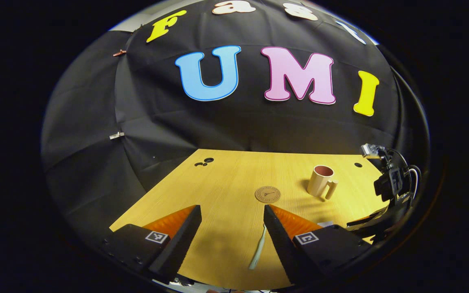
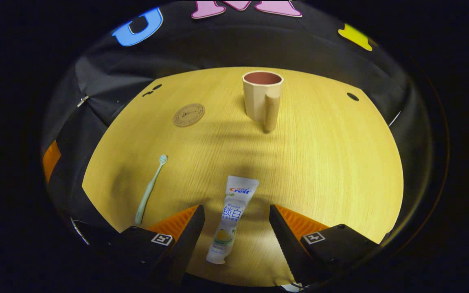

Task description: Put the toothbrush and toothpaste on the desktop into the cup, then pick up the cup and place it on the coaster on the desktop.

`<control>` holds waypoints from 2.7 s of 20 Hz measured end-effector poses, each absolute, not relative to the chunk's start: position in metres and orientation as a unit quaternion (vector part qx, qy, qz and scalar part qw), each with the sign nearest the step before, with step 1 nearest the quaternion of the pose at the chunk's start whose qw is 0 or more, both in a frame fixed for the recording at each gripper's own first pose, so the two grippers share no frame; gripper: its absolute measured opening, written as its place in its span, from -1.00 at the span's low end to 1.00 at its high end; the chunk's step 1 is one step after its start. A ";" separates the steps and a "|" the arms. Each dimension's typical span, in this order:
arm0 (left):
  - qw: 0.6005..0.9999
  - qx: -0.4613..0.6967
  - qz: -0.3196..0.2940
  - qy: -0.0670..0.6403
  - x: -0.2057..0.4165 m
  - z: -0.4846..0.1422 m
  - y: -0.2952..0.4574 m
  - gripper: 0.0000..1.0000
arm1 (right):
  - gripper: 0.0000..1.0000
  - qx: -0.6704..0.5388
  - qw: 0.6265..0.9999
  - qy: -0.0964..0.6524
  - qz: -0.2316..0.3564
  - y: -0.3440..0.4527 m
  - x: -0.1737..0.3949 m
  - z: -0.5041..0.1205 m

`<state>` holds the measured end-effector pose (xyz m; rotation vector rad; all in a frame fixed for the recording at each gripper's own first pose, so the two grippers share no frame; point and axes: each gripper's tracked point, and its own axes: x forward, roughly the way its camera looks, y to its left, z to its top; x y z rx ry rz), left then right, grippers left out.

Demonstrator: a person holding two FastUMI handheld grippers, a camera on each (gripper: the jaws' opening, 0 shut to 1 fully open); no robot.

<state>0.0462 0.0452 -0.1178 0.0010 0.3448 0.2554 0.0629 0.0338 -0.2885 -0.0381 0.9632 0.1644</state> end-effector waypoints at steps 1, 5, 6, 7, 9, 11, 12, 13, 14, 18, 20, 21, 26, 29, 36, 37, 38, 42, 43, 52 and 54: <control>0.976 0.006 0.133 0.175 0.046 -0.120 0.047 0.94 | 0.96 -0.016 0.880 0.469 0.077 0.034 0.062 -0.295; 0.968 0.015 0.148 0.201 0.038 -0.129 0.052 0.96 | 0.97 -0.031 0.877 0.474 0.077 0.035 0.063 -0.308; 0.967 0.011 0.147 0.206 0.036 -0.130 0.052 0.97 | 0.97 -0.034 0.877 0.473 0.080 0.038 0.063 -0.309; 0.967 0.008 0.147 0.210 0.034 -0.132 0.053 1.00 | 0.96 -0.037 0.877 0.473 0.081 0.039 0.062 -0.311; 0.967 0.009 0.145 0.211 0.033 -0.136 0.057 1.00 | 0.97 -0.038 0.876 0.475 0.077 0.041 0.062 -0.314; 0.968 0.016 0.145 0.206 0.031 -0.132 0.059 1.00 | 0.92 -0.021 0.873 0.481 0.077 0.048 0.059 -0.319; 0.968 0.019 0.143 0.203 0.030 -0.129 0.060 1.00 | 0.84 -0.023 0.874 0.480 0.074 0.048 0.060 -0.319; 0.969 0.020 0.141 0.203 0.026 -0.130 0.062 1.00 | 0.62 -0.025 0.875 0.477 0.072 0.048 0.062 -0.320; 0.969 0.019 0.139 0.203 0.023 -0.130 0.062 1.00 | 0.55 -0.029 0.876 0.477 0.066 0.048 0.061 -0.319; 0.972 0.021 0.120 0.200 0.018 -0.130 0.059 1.00 | 0.18 -0.043 0.880 0.472 0.036 0.040 0.064 -0.322; 0.971 0.024 0.114 0.210 0.014 -0.135 0.059 1.00 | -0.07 -0.062 0.877 0.474 0.039 0.041 0.064 -0.323; 0.971 0.021 0.106 0.212 0.013 -0.137 0.057 1.00 | -0.20 -0.076 0.875 0.476 0.046 0.041 0.062 -0.323; 0.973 0.009 0.089 0.211 0.007 -0.141 0.059 1.00 | -0.10 -0.064 0.875 0.478 0.043 0.041 0.063 -0.321; 0.972 0.008 0.093 0.215 0.001 -0.146 0.066 1.00 | -0.34 -0.069 0.874 0.478 0.049 0.043 0.064 -0.323; 0.966 0.007 0.083 0.243 -0.001 -0.170 0.072 1.00 | -0.52 -0.055 0.873 0.480 0.073 0.042 0.061 -0.320; 0.967 0.002 0.071 0.245 0.004 -0.173 0.067 1.00 | -0.53 -0.051 0.874 0.477 0.076 0.041 0.059 -0.317; 0.968 0.003 0.058 0.246 0.010 -0.176 0.062 1.00 | -0.53 -0.048 0.878 0.470 0.080 0.039 0.059 -0.312; 0.959 0.025 -0.002 0.284 0.037 -0.213 0.039 1.00 | -0.53 -0.037 0.889 0.447 0.095 0.030 0.056 -0.284; 0.954 0.029 -0.012 0.297 0.042 -0.227 0.035 1.00 | -0.53 -0.037 0.891 0.441 0.100 0.028 0.055 -0.277; 0.916 -0.013 -0.046 0.398 0.085 -0.304 0.003 0.87 | -0.53 -0.018 0.906 0.405 0.120 -0.006 0.049 -0.235; 0.905 -0.021 -0.042 0.422 0.089 -0.316 -0.002 0.81 | -0.53 -0.004 0.907 0.403 0.121 -0.011 0.050 -0.231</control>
